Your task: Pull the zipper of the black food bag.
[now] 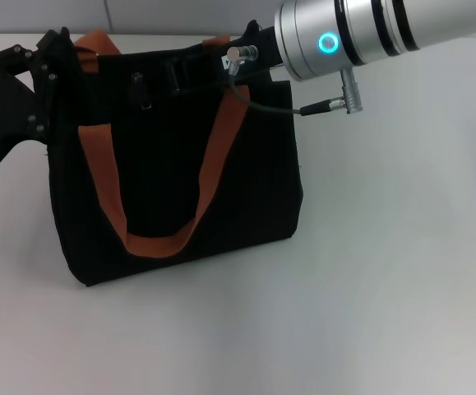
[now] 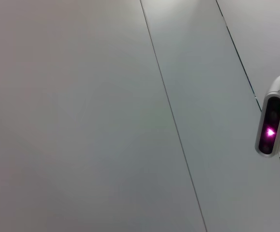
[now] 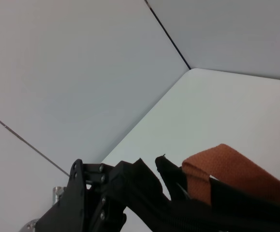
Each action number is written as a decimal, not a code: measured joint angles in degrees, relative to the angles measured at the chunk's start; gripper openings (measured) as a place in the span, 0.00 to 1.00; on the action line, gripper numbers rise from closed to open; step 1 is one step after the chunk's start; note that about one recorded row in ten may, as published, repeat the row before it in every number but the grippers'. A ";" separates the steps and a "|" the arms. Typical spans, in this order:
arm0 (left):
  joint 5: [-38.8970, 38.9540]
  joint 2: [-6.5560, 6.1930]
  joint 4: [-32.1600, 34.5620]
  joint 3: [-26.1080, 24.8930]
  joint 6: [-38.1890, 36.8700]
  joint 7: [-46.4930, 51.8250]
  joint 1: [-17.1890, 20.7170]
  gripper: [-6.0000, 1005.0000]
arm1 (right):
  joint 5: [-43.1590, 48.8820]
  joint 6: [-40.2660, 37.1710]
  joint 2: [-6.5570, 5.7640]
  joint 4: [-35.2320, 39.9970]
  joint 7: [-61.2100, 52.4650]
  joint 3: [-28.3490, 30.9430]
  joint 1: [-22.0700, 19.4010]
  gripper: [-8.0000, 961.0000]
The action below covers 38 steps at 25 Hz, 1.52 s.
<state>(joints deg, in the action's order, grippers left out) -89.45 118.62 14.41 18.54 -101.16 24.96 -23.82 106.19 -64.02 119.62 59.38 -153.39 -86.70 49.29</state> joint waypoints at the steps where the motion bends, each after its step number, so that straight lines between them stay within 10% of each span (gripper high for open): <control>1: 0.00 0.00 0.00 0.00 0.00 0.00 0.00 0.02 | 0.00 0.00 0.00 0.00 0.00 0.00 0.00 0.24; 27: -0.02 -0.07 -0.09 0.01 -0.89 0.00 0.04 0.02 | 0.01 1.53 -0.17 -1.69 -0.18 -0.05 1.00 0.21; 38: -0.02 -0.07 -0.08 0.10 -1.38 0.00 0.09 0.02 | 1.89 1.06 -0.18 -1.90 0.02 -0.26 2.44 0.03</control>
<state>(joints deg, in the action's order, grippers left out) -89.47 118.56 14.33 18.64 -102.54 24.96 -23.73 108.08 -62.96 119.44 57.48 -153.37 -86.95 51.74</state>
